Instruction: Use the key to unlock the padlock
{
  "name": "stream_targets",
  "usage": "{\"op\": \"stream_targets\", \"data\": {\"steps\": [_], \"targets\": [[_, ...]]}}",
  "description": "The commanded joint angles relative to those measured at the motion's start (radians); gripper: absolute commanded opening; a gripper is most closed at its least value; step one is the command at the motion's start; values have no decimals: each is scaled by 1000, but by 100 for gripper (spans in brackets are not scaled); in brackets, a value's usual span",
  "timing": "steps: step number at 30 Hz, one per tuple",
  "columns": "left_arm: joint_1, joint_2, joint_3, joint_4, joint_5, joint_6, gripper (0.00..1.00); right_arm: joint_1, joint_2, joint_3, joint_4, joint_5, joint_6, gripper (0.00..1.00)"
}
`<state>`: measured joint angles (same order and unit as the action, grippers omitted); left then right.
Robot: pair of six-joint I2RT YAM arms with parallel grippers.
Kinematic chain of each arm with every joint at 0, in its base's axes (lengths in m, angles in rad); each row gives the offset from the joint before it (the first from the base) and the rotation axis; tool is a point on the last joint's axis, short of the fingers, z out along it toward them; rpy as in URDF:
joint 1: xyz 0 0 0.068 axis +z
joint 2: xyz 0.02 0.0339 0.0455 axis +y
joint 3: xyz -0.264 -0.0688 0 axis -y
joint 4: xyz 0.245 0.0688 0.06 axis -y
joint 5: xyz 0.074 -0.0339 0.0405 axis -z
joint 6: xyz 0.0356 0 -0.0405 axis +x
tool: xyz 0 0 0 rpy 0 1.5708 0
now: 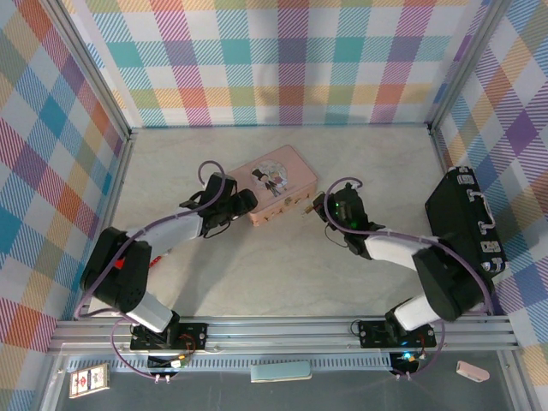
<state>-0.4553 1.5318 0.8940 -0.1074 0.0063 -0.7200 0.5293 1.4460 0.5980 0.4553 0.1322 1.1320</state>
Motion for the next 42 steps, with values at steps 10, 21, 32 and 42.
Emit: {"op": "stream_targets", "data": {"steps": [10, 21, 32, 42], "targets": [[11, -537, -169, -308, -134, 270, 83, 4, -357, 104, -727, -89, -499, 0], [12, -884, -331, -402, -296, 263, 86, 102, -425, 183, -1142, 10, -552, 0], [12, -1001, -380, -412, -355, 283, 91, 259, -189, 175, -1088, 32, -483, 0], [12, -1060, -408, -435, -386, 272, 93, 315, 36, 251, -966, -53, -444, 0]]}}
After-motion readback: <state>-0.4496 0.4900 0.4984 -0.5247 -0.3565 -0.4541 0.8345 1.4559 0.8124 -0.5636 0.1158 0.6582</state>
